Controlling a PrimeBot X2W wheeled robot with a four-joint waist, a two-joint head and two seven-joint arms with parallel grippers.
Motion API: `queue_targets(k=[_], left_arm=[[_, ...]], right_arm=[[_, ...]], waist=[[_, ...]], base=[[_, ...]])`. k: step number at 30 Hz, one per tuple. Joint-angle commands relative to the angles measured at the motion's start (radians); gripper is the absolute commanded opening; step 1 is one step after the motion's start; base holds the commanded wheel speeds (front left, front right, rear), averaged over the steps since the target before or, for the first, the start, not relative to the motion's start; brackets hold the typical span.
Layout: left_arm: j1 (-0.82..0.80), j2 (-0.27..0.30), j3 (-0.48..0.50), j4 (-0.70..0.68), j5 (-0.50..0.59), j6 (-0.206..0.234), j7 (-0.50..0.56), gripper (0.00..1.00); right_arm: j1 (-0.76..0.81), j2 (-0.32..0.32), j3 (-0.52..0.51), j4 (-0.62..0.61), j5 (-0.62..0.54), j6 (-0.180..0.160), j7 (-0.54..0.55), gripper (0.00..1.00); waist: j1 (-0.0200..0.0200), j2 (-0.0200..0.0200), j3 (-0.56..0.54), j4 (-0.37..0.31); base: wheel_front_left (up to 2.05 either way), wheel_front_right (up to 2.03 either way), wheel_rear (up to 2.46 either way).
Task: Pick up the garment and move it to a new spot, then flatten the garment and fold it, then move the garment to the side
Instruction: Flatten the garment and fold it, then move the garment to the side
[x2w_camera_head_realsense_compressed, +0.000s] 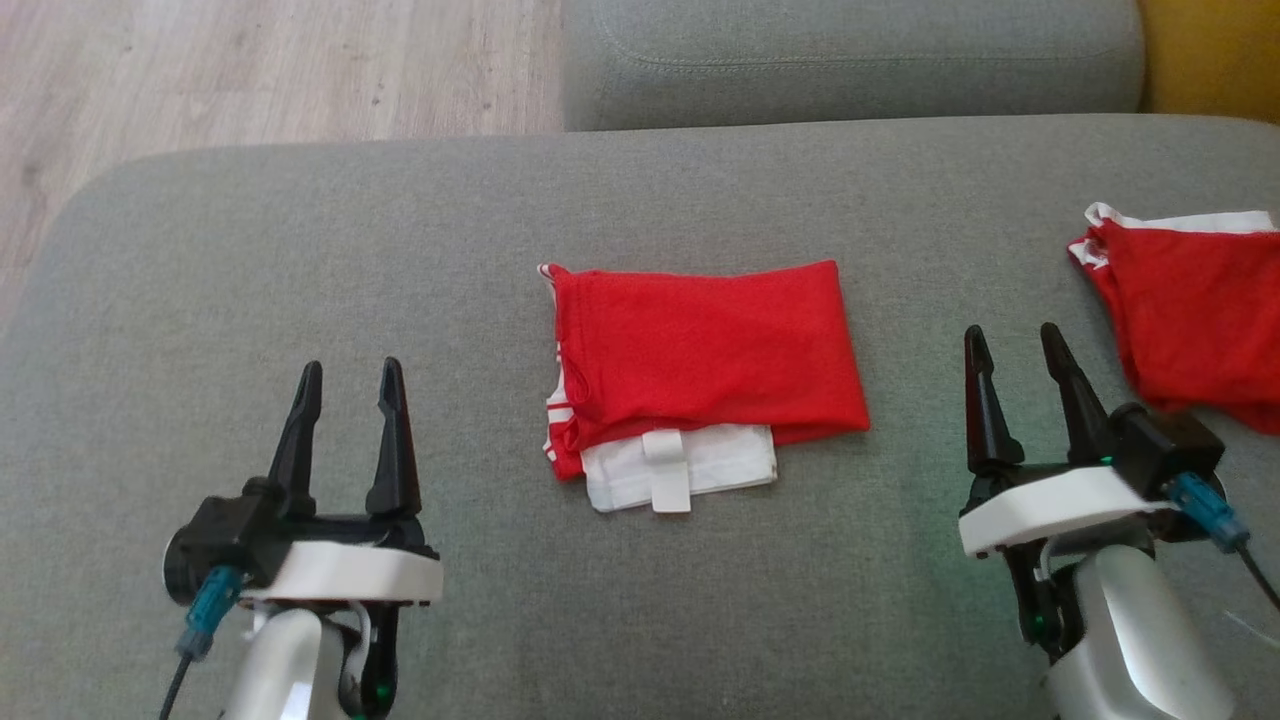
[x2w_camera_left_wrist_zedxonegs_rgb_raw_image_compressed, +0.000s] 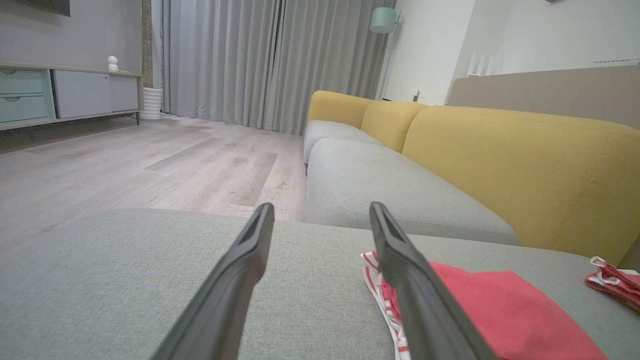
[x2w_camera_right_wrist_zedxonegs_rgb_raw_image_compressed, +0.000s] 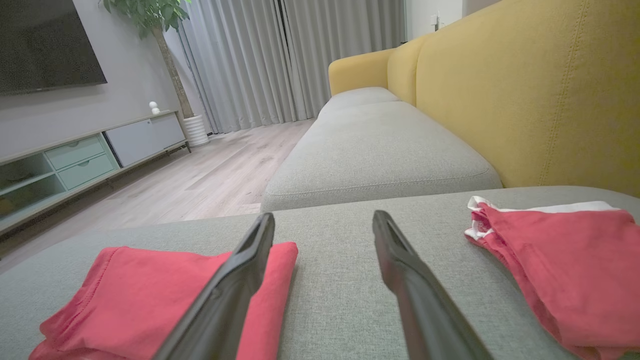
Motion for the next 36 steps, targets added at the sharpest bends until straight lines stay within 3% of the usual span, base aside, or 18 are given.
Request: queue_targets(k=[1, 11, 29, 30, 31, 36], left_arm=[[-0.031, 0.003, 0.030, -0.033, 0.005, -0.004, -0.006, 1.00], [-0.082, 0.003, -0.010, -0.041, -0.012, -0.004, -0.006, 1.00], [-0.156, 0.002, -0.103, -0.023, -0.007, 0.004, -0.006, 1.00], [-0.156, 0.002, -0.104, -0.022, -0.008, 0.005, -0.006, 1.00], [-0.156, 0.002, -0.105, -0.020, -0.008, 0.006, -0.006, 1.00], [-0.148, 0.002, -0.105, -0.014, -0.004, 0.009, -0.006, 1.00]], right_arm=[[-0.040, 0.005, 0.025, -0.029, -0.006, -0.001, -0.013, 1.00], [-0.134, 0.005, 0.031, 0.044, -0.036, -0.001, 0.072, 1.00], [-0.326, 0.005, 0.128, 0.432, 0.007, -0.001, 0.219, 0.99], [-0.331, 0.005, 0.137, 0.447, 0.006, -0.001, 0.220, 0.61], [-0.336, 0.005, 0.143, 0.459, 0.002, -0.001, 0.215, 0.01], [-0.359, 0.005, 0.154, 0.489, -0.047, -0.001, 0.146, 0.00]], waist=[[0.0001, 0.0000, 0.009, 0.006], [0.0001, 0.0000, 0.085, 0.048], [0.0001, 0.0000, 0.167, 0.145], [0.0001, 0.0000, 0.166, 0.147], [0.0001, 0.0000, 0.164, 0.148], [0.0001, 0.0000, 0.143, 0.134]], base=[[0.00, 0.00, 0.00], [0.00, 0.00, 0.00], [0.00, 0.00, 0.00], [0.00, 0.00, 0.00], [0.00, 0.00, 0.00], [0.00, 0.00, 0.00]])
